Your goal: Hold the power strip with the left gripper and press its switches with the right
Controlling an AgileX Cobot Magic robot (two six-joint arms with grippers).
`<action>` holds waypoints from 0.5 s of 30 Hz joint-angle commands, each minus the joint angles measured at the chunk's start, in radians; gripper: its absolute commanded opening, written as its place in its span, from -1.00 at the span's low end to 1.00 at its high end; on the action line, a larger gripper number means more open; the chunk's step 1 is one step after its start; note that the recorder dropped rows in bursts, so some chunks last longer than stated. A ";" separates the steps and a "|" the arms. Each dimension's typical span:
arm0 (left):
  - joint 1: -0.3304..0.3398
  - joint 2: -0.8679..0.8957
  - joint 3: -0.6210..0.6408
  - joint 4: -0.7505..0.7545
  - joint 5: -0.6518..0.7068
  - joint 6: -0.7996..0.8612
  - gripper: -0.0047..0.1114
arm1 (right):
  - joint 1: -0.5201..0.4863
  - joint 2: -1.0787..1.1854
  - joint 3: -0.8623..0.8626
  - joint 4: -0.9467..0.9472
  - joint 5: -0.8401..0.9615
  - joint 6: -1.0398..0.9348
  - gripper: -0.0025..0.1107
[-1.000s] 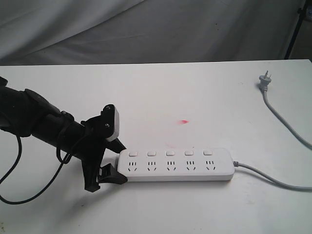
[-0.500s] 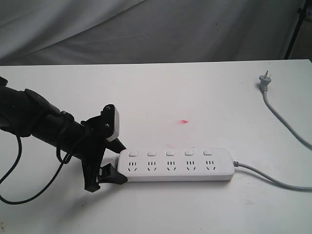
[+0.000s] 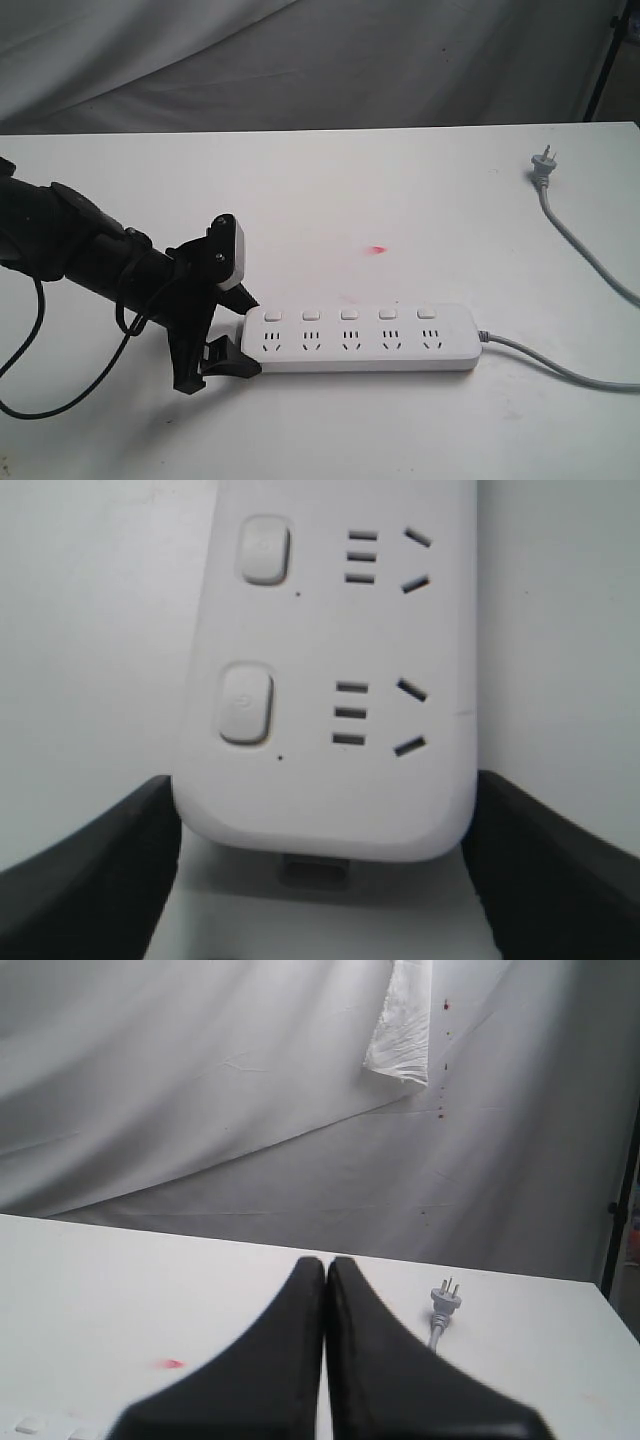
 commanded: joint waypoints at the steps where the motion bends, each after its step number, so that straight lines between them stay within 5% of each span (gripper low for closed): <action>1: -0.005 0.002 -0.006 -0.011 -0.017 0.001 -0.92 | 0.003 -0.006 0.003 -0.009 -0.017 0.001 -0.96; 15: -0.005 0.002 -0.006 -0.011 -0.017 0.001 -0.92 | 0.003 -0.006 0.003 -0.009 -0.212 0.001 -0.96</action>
